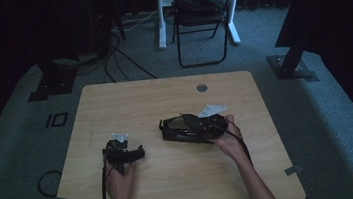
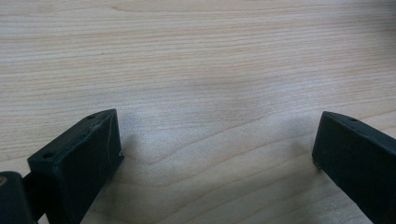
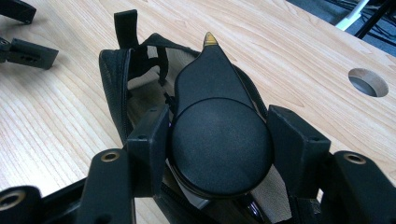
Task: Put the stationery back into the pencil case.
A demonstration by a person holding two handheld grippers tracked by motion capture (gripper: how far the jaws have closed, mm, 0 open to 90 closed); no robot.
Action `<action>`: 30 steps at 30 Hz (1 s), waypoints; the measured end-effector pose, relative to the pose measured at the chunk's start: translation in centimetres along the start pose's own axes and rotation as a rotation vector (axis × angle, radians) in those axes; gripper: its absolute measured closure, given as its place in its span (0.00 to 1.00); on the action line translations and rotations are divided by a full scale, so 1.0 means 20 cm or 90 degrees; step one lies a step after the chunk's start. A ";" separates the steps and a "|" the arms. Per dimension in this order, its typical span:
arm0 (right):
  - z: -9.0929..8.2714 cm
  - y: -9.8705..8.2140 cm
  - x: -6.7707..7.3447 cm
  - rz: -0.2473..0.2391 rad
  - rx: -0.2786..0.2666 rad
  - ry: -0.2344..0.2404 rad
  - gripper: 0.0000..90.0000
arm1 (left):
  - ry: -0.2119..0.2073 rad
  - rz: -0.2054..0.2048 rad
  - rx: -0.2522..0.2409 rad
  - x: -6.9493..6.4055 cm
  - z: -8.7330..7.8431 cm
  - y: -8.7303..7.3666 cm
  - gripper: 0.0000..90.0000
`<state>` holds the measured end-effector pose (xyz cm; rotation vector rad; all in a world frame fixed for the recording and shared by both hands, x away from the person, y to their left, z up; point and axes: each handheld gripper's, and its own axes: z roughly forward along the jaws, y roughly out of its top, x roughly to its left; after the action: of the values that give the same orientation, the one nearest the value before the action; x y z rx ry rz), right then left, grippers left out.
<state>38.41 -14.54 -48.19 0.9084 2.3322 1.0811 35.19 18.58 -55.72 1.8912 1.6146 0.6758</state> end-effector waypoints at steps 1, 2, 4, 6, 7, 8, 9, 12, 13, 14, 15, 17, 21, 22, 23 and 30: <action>0.00 0.00 0.00 0.000 0.000 0.000 0.46 | 0.000 0.000 0.000 0.00 0.00 0.00 0.02; 0.00 0.00 0.00 0.000 0.001 0.000 0.46 | 0.000 0.000 0.000 0.00 0.00 0.00 0.02; 0.00 -0.01 0.00 -0.001 0.002 0.001 0.46 | 0.000 0.001 0.000 0.00 0.00 0.00 0.02; 0.00 -0.01 0.00 -0.004 0.003 0.002 0.46 | 0.000 0.002 0.001 0.00 0.00 0.00 0.02; 0.00 -0.01 0.00 -0.006 0.005 0.003 0.46 | 0.000 0.002 0.001 0.00 0.00 0.00 0.02; 0.01 -0.01 0.00 -0.008 0.006 0.004 0.46 | 0.000 0.003 0.002 0.00 0.00 0.00 0.02; 0.01 -0.02 0.00 -0.010 0.007 0.004 0.46 | 0.000 0.003 0.002 0.00 0.00 0.00 0.02; 0.01 -0.02 0.00 -0.009 0.009 0.005 0.46 | 0.000 0.003 0.003 0.00 0.00 0.00 0.02; 0.01 -0.02 0.01 -0.009 0.009 0.004 0.46 | 0.000 0.003 0.003 0.00 0.00 0.00 0.02; 0.01 -0.02 0.01 -0.008 0.009 0.005 0.46 | 0.000 0.003 0.003 0.00 0.00 0.00 0.02; 0.01 -0.02 0.01 -0.008 0.009 0.005 0.46 | 0.000 0.003 0.003 0.00 0.00 0.00 0.02; 0.01 -0.03 0.01 -0.008 0.010 0.006 0.46 | 0.000 0.003 0.003 0.00 0.00 0.00 0.02; 0.01 -0.03 0.00 -0.010 0.014 0.008 0.46 | 0.000 0.003 0.003 0.00 0.00 0.00 0.02; 0.02 -0.03 0.00 -0.010 0.015 0.009 0.46 | 0.000 0.003 0.003 0.00 0.00 0.00 0.02; 0.02 -0.03 0.00 -0.010 0.015 0.009 0.46 | 0.000 0.003 0.003 0.00 0.00 0.00 0.02; 0.03 -0.04 0.00 -0.007 0.023 0.010 0.46 | 0.000 0.003 0.004 0.00 0.00 0.00 0.02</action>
<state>38.43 -14.59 -49.26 0.9019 2.3748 1.0479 35.18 18.61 -55.69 1.9001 1.6139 0.6747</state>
